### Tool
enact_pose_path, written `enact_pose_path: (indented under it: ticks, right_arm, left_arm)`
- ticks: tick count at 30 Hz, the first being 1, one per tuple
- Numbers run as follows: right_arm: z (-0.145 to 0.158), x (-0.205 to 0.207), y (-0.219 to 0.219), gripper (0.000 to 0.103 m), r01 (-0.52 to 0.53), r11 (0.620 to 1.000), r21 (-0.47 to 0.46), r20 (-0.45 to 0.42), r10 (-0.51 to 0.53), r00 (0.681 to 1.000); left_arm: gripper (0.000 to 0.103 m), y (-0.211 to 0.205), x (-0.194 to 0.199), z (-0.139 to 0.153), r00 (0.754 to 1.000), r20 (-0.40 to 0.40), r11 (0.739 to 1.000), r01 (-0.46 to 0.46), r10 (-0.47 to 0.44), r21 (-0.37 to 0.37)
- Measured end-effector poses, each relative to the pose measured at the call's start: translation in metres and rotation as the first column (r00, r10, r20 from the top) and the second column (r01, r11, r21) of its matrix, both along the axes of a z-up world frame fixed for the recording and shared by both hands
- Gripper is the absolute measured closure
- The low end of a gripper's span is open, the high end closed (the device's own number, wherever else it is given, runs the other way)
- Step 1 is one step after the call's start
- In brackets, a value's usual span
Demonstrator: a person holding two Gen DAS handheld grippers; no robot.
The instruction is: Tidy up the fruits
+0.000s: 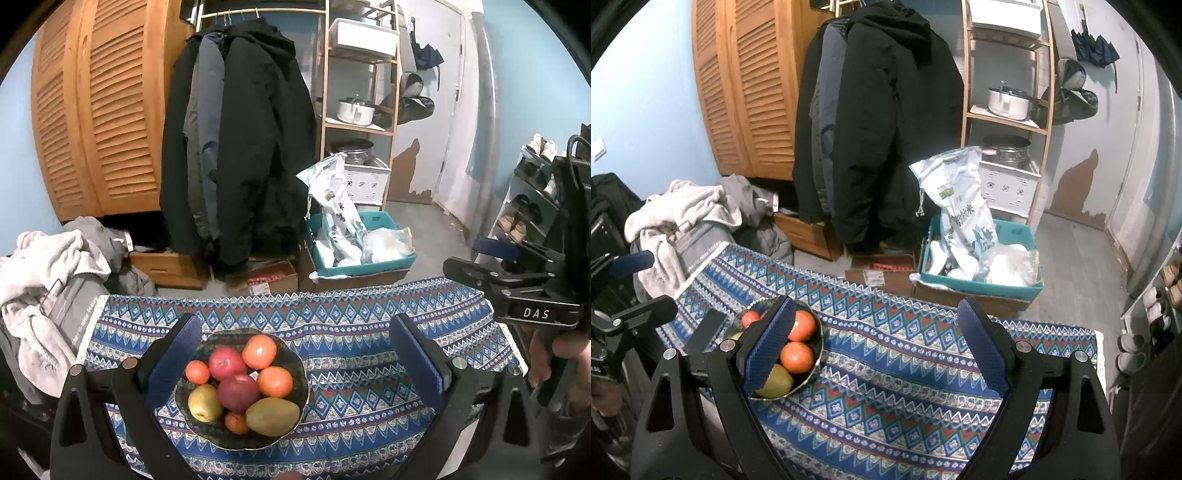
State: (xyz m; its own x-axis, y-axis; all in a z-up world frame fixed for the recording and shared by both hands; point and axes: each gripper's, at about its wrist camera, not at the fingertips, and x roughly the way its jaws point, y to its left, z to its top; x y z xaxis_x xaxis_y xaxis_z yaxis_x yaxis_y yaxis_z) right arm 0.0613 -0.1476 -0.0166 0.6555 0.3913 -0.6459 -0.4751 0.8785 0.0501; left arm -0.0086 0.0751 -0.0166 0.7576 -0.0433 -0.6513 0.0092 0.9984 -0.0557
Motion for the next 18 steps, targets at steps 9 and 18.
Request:
enact_pose_path:
  ticks: [9,18]
  right_arm:
    - [-0.0036,-0.0012,0.0008,0.015,-0.004,1.0,-0.007,-0.001,0.004,1.0]
    - [-0.0034,-0.0007,0.0011,0.015,-0.007,1.0,-0.009,0.0,0.007,1.0]
  left_arm:
    - [0.001,-0.006,-0.0037,0.003,1.0,0.03,0.999,-0.005,0.003,0.05]
    - [0.001,-0.0055,-0.0048,0.0029,0.999,0.034,0.999,-0.004,0.002,0.046]
